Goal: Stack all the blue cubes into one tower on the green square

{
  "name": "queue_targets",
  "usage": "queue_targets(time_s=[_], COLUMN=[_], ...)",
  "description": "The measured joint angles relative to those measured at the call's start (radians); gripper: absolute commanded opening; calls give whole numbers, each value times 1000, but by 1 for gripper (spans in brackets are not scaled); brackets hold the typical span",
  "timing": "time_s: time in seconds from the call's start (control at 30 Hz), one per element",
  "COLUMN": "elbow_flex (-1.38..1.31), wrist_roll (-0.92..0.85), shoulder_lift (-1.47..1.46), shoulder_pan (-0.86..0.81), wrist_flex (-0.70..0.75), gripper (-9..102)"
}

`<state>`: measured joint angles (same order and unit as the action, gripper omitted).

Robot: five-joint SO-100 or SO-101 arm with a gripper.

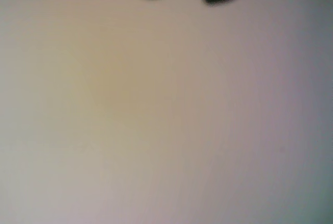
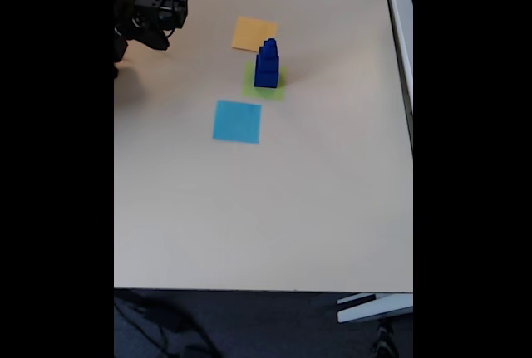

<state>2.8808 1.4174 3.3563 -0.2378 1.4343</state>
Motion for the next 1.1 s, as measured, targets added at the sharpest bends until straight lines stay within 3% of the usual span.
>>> queue_targets(time_s=[0.63, 1.1], elbow_flex=[285, 291], wrist_roll=[-3, -89], shoulder_lift=[0, 0], shoulder_pan=[-17, -101], wrist_flex=[-132, -97], gripper=[0, 0])
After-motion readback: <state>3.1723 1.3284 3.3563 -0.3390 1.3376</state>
